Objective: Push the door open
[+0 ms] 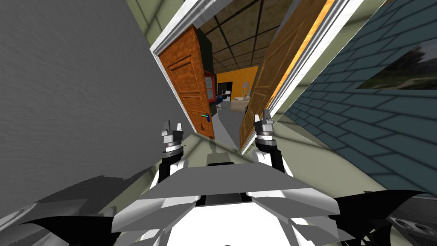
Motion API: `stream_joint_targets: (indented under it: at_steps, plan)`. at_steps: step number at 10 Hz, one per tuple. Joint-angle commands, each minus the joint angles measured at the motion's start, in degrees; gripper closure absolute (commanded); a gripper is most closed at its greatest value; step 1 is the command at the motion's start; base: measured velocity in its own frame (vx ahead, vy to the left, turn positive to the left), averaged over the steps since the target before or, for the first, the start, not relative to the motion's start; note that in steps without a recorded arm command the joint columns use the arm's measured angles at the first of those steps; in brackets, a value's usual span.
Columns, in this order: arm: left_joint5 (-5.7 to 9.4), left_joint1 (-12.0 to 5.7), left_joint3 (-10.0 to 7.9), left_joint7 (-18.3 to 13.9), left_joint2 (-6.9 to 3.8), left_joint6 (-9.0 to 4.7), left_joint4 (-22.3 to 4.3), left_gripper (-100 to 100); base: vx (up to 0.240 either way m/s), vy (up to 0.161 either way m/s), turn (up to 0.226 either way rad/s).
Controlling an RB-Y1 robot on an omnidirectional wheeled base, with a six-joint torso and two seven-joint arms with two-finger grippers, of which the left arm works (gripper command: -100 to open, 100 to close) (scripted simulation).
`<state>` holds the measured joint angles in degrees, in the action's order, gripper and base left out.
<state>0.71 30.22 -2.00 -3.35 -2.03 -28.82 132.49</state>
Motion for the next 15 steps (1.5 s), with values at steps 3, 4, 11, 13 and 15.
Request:
stream_joint_targets:
  at_steps: [3, 4, 11, 13, 15]
  plan:
    - [-0.08, -2.12, 1.13, -0.22, -0.80, 1.05, -4.15, -100, 0.078, 0.088, -0.076]
    - [-0.11, -3.04, 1.62, -0.31, -1.09, 1.51, -5.95, -100, 0.150, 0.149, -0.103]
    - [-0.27, -7.36, 3.93, -0.75, -2.20, 3.65, -14.41, -100, 0.088, 0.104, -0.068]
    - [-0.32, -8.78, 4.68, -0.90, -2.50, 4.36, -17.19, -100, 0.089, 0.099, -0.089]
    - [-0.38, -10.28, 5.49, -1.05, -2.78, 5.11, -20.14, -100, 0.087, 0.100, -0.072]
